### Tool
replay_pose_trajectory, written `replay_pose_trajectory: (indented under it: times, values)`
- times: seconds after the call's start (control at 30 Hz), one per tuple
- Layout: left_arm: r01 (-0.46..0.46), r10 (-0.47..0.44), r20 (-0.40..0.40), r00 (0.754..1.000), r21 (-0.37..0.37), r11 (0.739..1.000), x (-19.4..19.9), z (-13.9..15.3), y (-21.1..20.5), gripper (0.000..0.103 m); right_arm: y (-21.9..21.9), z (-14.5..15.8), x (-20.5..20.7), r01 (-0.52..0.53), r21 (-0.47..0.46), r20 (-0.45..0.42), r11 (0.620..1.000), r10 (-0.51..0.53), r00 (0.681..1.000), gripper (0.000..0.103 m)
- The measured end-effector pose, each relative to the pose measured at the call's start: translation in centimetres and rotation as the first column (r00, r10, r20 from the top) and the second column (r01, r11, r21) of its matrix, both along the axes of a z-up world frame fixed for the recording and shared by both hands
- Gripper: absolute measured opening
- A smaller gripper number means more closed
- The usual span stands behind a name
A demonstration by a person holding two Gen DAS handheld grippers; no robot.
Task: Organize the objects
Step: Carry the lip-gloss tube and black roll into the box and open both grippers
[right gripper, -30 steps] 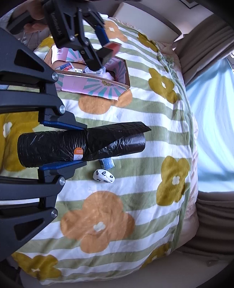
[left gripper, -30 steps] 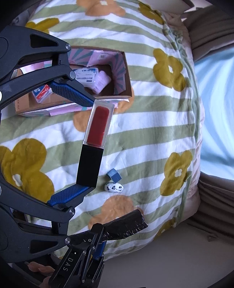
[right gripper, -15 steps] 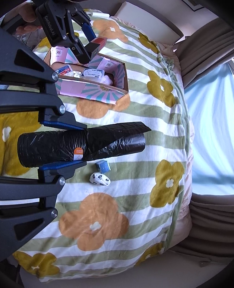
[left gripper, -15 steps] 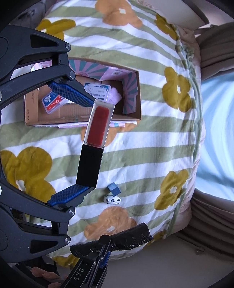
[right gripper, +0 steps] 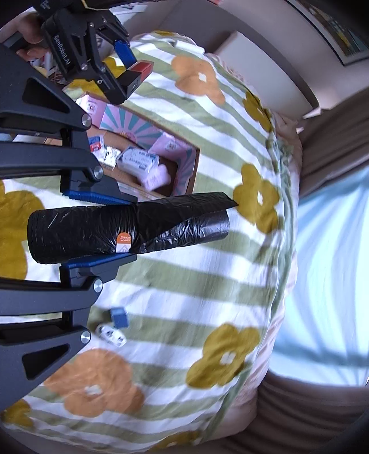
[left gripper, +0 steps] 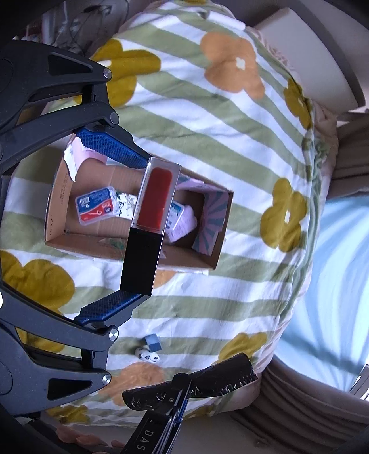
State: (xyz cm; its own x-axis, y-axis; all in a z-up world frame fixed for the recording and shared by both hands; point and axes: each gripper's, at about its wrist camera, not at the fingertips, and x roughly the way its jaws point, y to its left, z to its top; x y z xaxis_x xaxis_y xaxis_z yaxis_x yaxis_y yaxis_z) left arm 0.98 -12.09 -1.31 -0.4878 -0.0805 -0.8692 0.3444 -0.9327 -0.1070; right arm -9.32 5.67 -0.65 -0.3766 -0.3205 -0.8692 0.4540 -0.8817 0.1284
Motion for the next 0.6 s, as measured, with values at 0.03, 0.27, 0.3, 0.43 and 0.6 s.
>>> replay_pose_trajectory:
  times: [0.03,0.27,0.3,0.43,0.6]
  values:
    - [-0.019,0.019,0.004,1.0,-0.001,1.0,0.3,-0.2,-0.5,0.082,-1.1,-0.1,-0.2,-0.029,-0.003,0.002,1.0,0.029,1.0,0.029]
    - [-0.149,0.148,0.053,0.988,0.011,0.989,2.9,-3.1,-3.6,0.082,-7.5,-2.2,-1.4,-0.178,-0.008,0.04,0.984,0.178,0.983,0.029]
    - [-0.164,0.162,0.062,0.985,0.015,0.986,3.2,-3.6,-3.8,0.082,-8.4,-2.7,-1.5,-0.195,-0.01,0.051,0.981,0.195,0.979,0.029]
    - [-0.199,0.195,0.094,0.976,0.036,0.979,4.1,-5.9,-4.3,0.082,-11.6,-5.1,-2.1,-0.243,-0.01,0.099,0.97,0.243,0.965,0.029]
    - [-0.214,0.206,0.125,0.971,0.054,0.975,3.9,-8.7,-4.3,0.082,-14.5,-8.9,-3.0,-0.247,-0.021,0.187,0.969,0.247,0.951,0.029]
